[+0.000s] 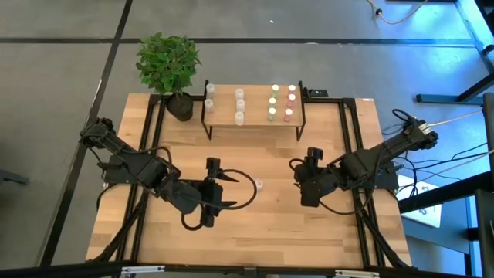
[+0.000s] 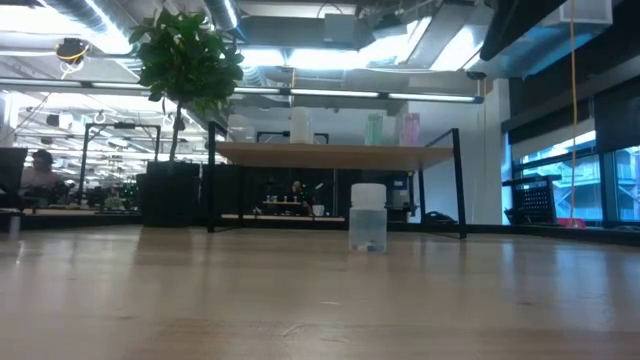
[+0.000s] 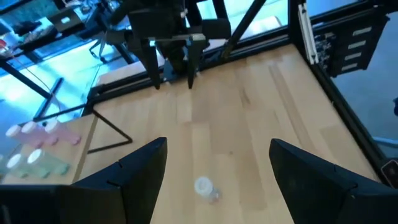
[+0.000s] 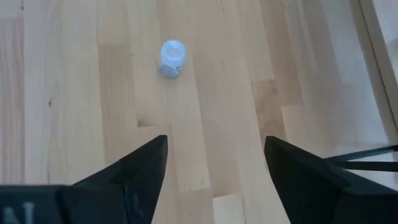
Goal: Pick and place medicine bottles onto shelf by color
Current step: Put the transparent pill bottle on the shelf aligned with the other transparent pill bottles
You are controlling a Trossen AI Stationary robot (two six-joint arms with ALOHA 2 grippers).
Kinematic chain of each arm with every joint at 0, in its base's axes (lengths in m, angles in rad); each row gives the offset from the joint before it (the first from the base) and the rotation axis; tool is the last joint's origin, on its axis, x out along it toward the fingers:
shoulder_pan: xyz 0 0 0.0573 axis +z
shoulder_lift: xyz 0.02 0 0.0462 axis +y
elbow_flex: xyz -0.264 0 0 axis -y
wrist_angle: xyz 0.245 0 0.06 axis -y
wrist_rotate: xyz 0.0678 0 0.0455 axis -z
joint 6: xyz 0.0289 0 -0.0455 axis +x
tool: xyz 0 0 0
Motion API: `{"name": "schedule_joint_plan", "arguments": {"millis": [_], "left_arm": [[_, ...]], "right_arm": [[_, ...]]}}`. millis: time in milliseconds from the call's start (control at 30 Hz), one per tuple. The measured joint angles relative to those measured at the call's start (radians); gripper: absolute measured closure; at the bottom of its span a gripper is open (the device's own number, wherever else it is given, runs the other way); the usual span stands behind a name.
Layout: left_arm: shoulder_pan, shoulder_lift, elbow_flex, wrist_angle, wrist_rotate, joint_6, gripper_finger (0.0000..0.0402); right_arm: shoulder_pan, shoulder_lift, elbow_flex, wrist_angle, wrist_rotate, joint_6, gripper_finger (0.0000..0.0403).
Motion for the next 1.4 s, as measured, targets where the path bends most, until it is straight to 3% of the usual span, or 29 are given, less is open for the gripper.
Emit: {"name": "schedule_joint_plan", "arguments": {"millis": [300, 533, 767, 1200, 1400], "left_arm": [[0.021, 0.0, 0.0, 0.017, -0.031, 0.016, 0.0124], [0.081, 0.024, 0.001, -0.033, -0.016, -0.111, 0.0124], [0.163, 0.148, 0.001, -0.052, 0.127, -0.081, 0.0124], [0.24, 0.43, 0.001, -0.001, 0.173, -0.068, 0.0124], [0.308, 0.516, 0.0, 0.051, 0.263, -0.066, 0.0124]], "right_arm": [[0.0, 0.0, 0.0, 0.0, 0.002, -0.002, 0.0132], [0.009, 0.0, 0.0, -0.001, 0.002, -0.001, 0.0132], [0.034, 0.0, 0.0, 0.001, 0.002, 0.009, 0.0132], [0.086, 0.0, 0.0, -0.001, 0.0, 0.028, 0.0132], [0.107, -0.003, 0.0, -0.002, 0.0, 0.023, 0.0132]]}}
